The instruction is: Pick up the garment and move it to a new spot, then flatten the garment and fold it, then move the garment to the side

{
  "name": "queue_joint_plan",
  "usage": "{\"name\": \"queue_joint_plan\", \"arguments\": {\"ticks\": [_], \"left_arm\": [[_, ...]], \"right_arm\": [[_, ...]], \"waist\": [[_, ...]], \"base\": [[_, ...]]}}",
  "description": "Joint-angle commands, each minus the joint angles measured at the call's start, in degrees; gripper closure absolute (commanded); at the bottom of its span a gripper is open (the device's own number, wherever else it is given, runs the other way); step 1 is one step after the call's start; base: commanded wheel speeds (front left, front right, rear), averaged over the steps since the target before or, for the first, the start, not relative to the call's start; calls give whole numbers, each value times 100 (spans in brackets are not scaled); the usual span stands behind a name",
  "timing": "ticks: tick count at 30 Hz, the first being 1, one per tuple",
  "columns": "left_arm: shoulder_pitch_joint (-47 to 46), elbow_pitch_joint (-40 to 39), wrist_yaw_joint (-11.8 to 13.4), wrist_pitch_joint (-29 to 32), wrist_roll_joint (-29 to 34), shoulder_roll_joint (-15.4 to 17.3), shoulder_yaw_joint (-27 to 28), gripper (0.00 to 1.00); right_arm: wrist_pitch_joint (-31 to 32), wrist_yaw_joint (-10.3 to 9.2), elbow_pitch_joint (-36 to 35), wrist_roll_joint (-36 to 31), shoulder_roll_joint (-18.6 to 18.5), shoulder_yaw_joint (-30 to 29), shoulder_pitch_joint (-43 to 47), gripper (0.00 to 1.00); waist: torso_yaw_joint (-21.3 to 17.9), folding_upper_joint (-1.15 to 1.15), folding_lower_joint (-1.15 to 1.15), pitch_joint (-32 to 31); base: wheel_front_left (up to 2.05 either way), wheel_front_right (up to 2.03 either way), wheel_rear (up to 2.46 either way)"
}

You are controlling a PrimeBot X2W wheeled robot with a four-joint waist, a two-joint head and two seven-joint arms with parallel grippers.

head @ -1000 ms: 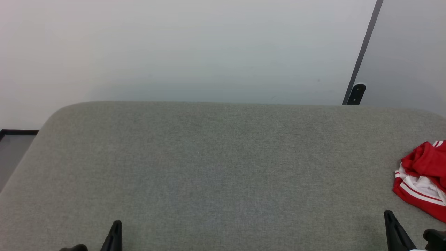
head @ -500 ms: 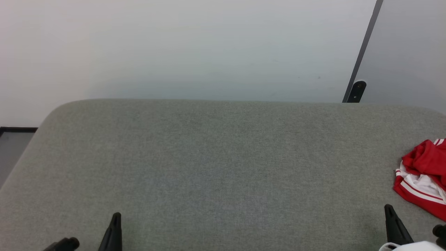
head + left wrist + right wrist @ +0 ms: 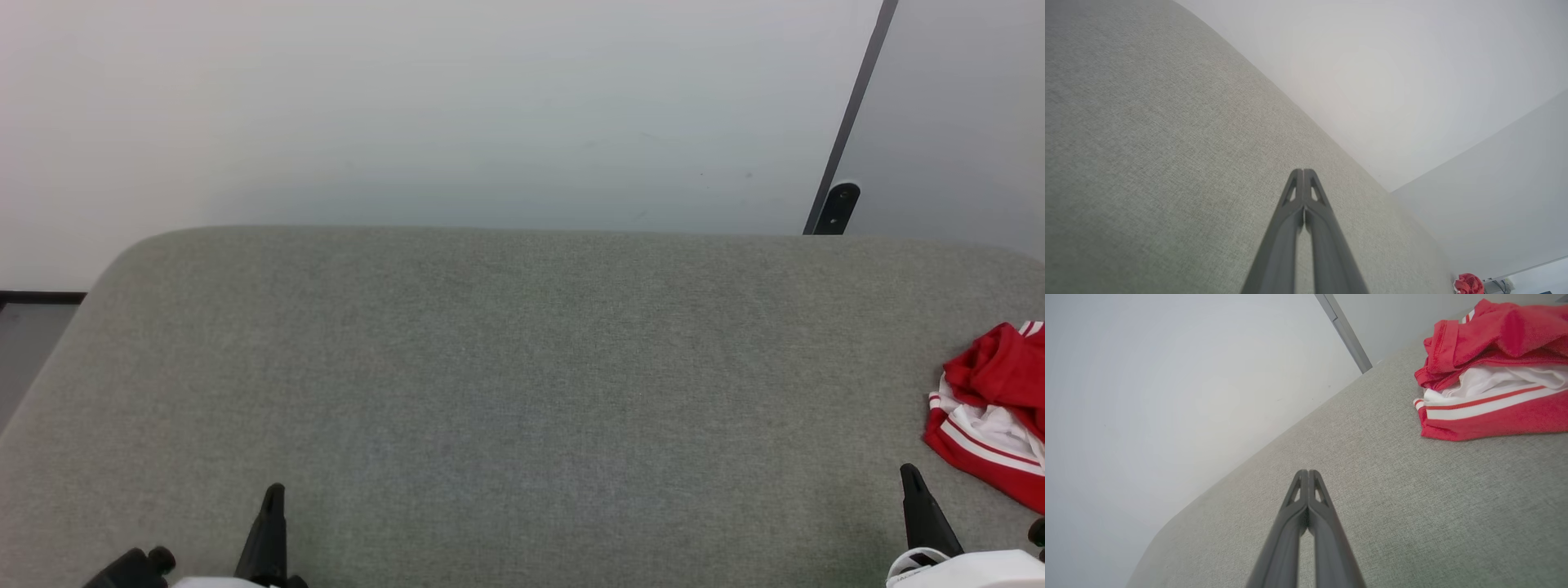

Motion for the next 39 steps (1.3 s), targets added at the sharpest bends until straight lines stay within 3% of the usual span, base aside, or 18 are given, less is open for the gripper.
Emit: {"name": "queue_joint_plan", "arguments": {"ticks": [1,39], "left_arm": [[-171,-70,-7,35,-147,19,30,100],[-548,-55,-12,686,-2350,-178,175,100]], "right_arm": [[37,0,-95,158,-11,-30,-148,100],[681,-2,-233,2563,179,-138,-393,100]], "waist": [[0,0,0,5],[-12,0,0,171]], "base": [[0,0,0],[0,0,0]]}}
